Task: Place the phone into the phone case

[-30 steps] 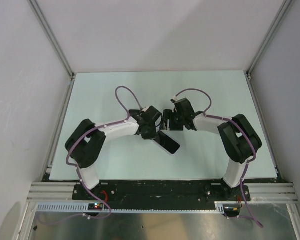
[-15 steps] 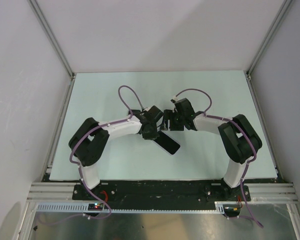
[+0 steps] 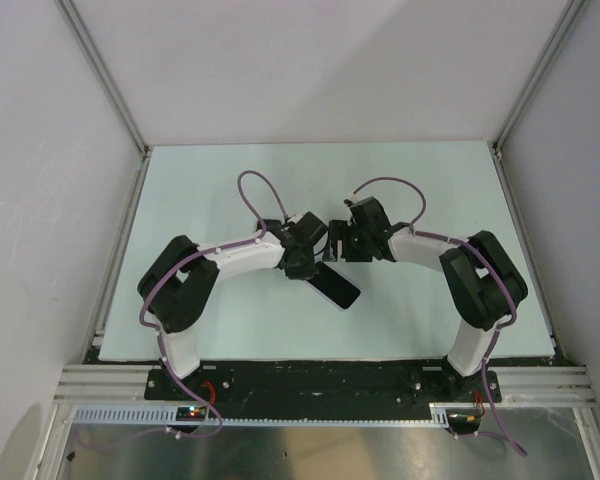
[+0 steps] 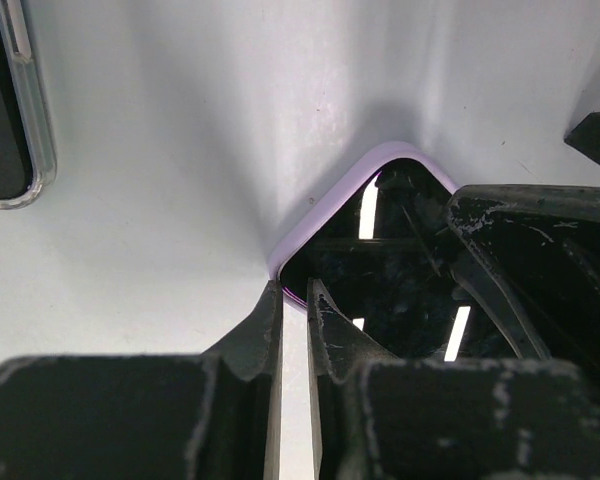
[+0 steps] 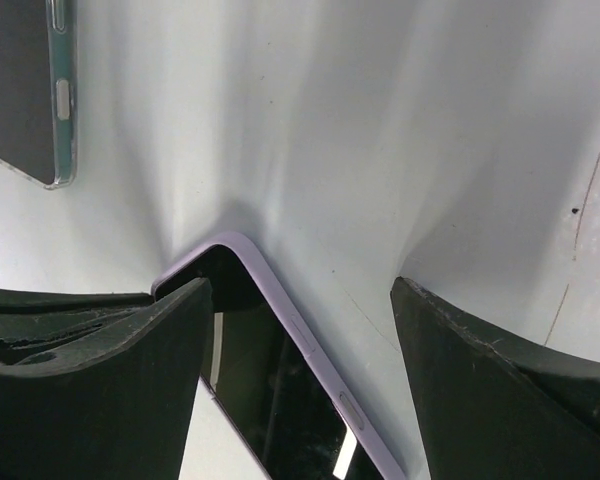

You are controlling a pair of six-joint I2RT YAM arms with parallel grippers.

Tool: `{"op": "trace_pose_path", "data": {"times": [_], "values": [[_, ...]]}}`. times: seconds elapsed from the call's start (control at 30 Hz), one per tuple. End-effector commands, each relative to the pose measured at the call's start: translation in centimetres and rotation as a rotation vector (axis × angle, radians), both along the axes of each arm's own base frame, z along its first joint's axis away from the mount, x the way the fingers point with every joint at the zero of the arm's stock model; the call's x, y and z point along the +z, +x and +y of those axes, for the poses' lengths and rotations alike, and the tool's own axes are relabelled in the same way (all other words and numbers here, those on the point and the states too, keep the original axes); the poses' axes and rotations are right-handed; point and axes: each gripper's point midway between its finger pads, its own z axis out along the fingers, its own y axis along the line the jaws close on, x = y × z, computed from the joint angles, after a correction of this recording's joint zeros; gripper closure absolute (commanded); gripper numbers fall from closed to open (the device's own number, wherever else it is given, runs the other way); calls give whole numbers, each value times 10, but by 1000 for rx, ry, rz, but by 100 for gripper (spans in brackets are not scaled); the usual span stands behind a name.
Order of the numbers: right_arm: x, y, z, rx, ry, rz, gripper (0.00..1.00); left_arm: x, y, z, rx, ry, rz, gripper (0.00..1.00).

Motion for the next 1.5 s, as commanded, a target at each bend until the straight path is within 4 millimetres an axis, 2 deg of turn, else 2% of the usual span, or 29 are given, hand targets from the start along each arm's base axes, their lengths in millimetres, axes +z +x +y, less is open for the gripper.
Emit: {"op": "trace_pose_path", "data": {"times": [0.0, 0.2, 0.5, 0.7, 0.83, 1.07, 1.23, 1.33, 1.47], "values": [[-12, -11, -21, -16, -129, 3, 21, -116, -51, -15, -54, -10, 185, 100], [-17, -23, -32, -15, -222, -22, 19, -130, -55, -12, -24, 15, 206, 100], [-21, -28, -38, 7, -290, -39, 18, -134, -56, -13, -6, 87, 185, 100], [-6, -24, -43, -32, -217, -42, 18, -128, -53, -7, -8, 137, 158, 100], [7, -22, -46, -56, -134, -43, 18, -101, -38, -8, -18, 112, 110, 97], [20, -24, -40, -24, -42, -52, 14, -28, -1, -20, -46, -18, -16, 80], [18, -27, -27, 41, 20, -42, 6, 19, 18, -24, -54, -116, -85, 71], [13, -32, -19, 84, 61, -32, 2, 40, 26, -18, -40, -159, -111, 65], [5, -40, -9, 133, 103, -4, 1, 64, 33, -4, -12, -210, -144, 57]]}}
